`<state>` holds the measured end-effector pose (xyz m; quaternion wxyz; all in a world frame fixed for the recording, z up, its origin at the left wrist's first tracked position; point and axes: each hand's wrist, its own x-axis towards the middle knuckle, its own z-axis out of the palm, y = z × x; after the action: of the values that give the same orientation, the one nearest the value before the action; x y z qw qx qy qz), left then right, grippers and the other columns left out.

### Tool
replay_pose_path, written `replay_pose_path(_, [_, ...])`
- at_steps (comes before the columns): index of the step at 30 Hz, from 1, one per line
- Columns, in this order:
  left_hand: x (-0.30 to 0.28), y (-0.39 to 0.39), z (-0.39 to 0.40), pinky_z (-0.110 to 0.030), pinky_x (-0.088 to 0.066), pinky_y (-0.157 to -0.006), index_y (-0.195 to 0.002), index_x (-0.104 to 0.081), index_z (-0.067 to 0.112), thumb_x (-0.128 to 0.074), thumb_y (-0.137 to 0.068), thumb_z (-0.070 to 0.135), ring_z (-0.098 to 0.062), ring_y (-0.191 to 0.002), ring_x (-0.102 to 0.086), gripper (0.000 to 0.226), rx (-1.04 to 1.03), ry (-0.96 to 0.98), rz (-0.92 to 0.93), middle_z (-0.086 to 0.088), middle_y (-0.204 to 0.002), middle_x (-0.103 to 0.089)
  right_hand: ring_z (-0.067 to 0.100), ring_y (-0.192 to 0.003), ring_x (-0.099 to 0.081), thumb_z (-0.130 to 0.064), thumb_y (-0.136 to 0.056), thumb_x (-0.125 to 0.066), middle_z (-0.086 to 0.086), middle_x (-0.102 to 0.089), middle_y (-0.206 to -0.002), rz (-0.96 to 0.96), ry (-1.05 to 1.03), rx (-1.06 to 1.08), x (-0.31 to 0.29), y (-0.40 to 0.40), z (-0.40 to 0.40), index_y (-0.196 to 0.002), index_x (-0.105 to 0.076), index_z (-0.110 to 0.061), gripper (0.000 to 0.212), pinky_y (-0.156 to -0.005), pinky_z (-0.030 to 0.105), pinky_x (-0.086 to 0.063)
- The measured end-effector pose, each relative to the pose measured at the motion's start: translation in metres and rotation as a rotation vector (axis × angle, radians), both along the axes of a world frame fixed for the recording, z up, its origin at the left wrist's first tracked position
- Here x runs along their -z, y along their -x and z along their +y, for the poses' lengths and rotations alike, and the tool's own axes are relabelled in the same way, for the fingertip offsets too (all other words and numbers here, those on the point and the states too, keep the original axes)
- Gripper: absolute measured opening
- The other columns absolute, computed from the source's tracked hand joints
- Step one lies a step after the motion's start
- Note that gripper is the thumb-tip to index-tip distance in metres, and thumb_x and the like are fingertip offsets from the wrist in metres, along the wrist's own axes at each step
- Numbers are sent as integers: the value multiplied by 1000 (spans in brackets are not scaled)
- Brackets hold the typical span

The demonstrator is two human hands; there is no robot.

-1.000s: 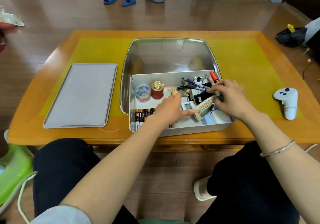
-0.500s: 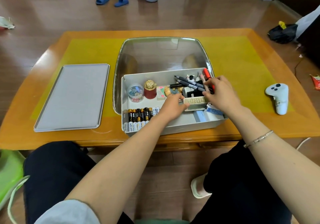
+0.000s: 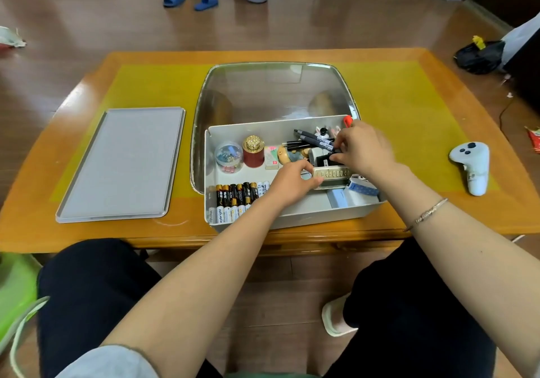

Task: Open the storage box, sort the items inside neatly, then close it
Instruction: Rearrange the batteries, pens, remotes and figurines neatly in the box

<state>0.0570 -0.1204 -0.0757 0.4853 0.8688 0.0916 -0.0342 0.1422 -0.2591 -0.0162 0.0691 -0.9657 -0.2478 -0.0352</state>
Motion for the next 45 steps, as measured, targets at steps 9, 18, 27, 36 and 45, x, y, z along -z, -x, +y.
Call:
replay_pose_path(9, [-5,3,12,-24,-37,-82,-115,-58,14,-63,-91,28,-18,-114,-52,28,22,3,7,-2,-128,-57,32,-90,-60,-20,-78,-72,11,-58,-105,-26,185,33,0,-8,6,-94,-68,-13,18,-68,35,-46])
replay_pose_path(18, [-19,4,23,-29,-45,-95,-125,-50,11,-59,-93,16,-13,-102,-55,33,-139,23,-143,-4,-123,-56,32,-83,-58,-14,-75,-68,10,-60,-95,12,-38,15,1,-4,0,-82,-70,-14,8,-65,34,-45])
replay_pose_path(27, [-36,15,63,-31,-37,-99,-125,-57,20,-59,-93,19,-21,-118,-45,32,-123,-379,-313,-3,-123,-54,16,-82,-63,-18,-84,-67,1,-71,-89,112,-257,-256,-4,9,18,-95,-70,-18,11,-80,30,-48])
replay_pose_path(36, [-53,46,92,-38,-49,-83,-114,-58,22,-52,-97,29,-22,-98,-60,20,-78,-497,-314,-1,-106,-67,17,-86,-63,-21,-90,-59,-1,-69,-93,174,-202,-372,0,18,45,-106,-63,-18,17,-72,27,-44])
replay_pose_path(45, [-44,65,110,-36,-35,-88,-119,-60,22,-58,-93,31,-25,-111,-46,28,-204,-848,-208,-3,-120,-59,23,-83,-63,-21,-82,-72,9,-70,-91,213,-142,-431,15,31,76,-95,-70,-9,18,-75,29,-46])
